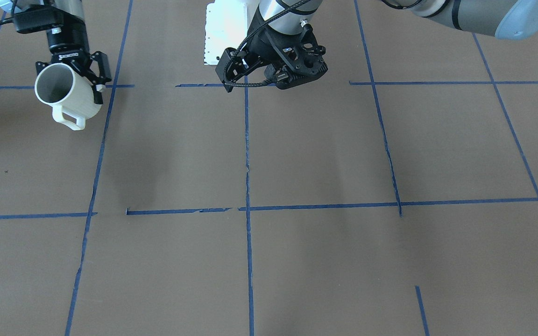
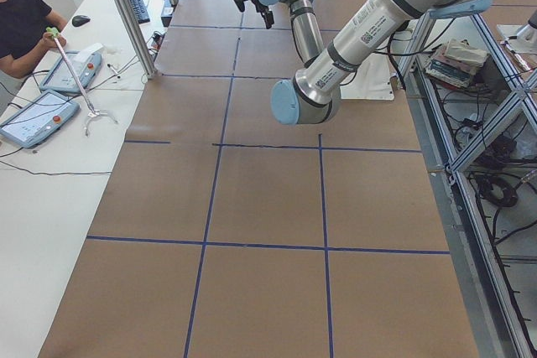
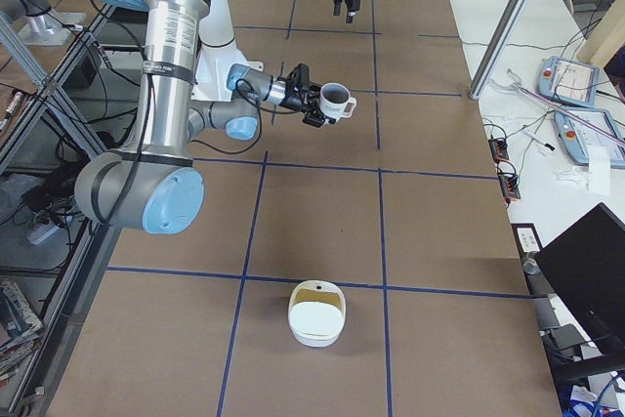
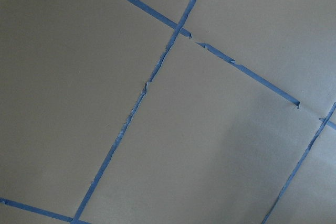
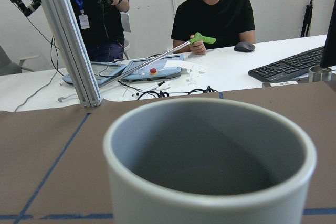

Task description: Left arm hands cup to right arm to dump lemon

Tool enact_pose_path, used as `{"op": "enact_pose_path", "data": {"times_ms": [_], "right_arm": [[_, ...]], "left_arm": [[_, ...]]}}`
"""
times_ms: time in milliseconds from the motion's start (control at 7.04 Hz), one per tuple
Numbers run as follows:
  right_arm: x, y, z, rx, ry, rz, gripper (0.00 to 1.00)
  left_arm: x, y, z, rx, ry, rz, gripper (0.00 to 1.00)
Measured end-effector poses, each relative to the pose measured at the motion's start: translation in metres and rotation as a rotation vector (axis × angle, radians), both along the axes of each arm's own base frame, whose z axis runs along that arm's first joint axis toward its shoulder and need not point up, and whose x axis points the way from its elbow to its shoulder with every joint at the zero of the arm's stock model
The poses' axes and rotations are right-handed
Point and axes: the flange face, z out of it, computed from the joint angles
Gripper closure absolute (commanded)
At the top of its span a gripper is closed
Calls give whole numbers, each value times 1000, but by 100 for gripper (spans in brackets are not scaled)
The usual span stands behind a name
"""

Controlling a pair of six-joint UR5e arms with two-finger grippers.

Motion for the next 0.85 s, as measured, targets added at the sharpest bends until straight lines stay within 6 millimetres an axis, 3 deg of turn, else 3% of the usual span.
{"op": "enact_pose_path", "data": {"times_ms": [284,710,852], "right_arm": [[45,9,82,10,-168,9,96],[95,18,142,-25,-397,33,96],[116,23,177,-34,-461,26,96]], "left_arm": [[-1,1,0,2,1,0,0],[-4,3,8,-1,-2,-2,0],[-5,4,8,-1,-1,-3,0]]}}
